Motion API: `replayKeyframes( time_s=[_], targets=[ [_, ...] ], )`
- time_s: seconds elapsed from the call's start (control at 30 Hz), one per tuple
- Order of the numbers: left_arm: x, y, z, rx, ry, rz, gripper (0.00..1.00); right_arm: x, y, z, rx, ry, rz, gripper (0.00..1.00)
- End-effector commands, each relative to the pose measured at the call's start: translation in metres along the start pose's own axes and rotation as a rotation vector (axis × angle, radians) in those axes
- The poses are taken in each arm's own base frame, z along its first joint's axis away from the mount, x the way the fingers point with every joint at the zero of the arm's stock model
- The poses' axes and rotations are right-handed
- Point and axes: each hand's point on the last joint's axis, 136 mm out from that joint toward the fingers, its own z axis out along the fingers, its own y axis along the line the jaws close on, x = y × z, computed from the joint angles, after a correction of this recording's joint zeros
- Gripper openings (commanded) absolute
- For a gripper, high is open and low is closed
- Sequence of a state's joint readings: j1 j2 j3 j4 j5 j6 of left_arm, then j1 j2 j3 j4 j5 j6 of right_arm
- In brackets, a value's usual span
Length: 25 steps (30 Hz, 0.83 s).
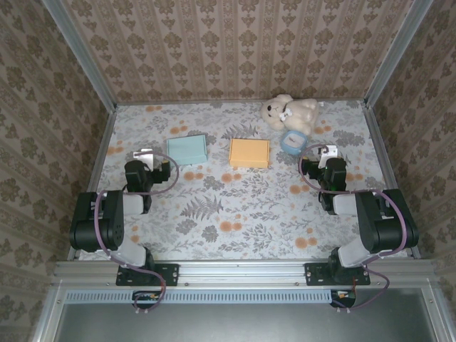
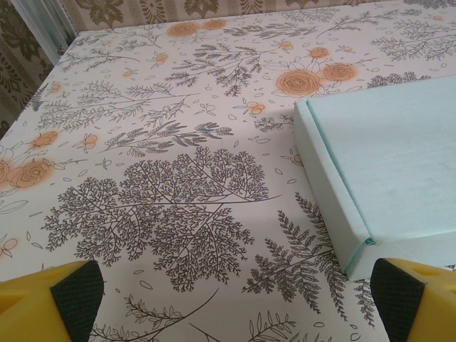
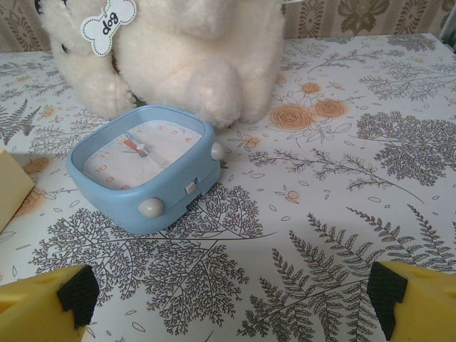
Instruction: Fold the paper box
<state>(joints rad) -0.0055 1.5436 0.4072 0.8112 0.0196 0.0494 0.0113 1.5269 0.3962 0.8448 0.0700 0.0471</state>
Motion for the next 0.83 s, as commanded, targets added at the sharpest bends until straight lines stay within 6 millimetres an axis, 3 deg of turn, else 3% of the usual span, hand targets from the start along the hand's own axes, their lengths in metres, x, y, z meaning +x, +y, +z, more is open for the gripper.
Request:
replayKeyframes(
  time_s=[0.0, 0.8],
  targets=[
    [-0.0147, -0.0005, 0.0, 0.011, -0.037, 0.003, 1.0, -0.0071, 0.0043, 0.0019, -0.019, -0.015, -0.015, 1.0],
    [-0.0139, -0.0013, 0.0006, 0.004, -0.035, 0.01, 1.0, -0.0077, 0.0043, 0.0019, -0.019, -0.016, -0.015, 1.0]
  ],
)
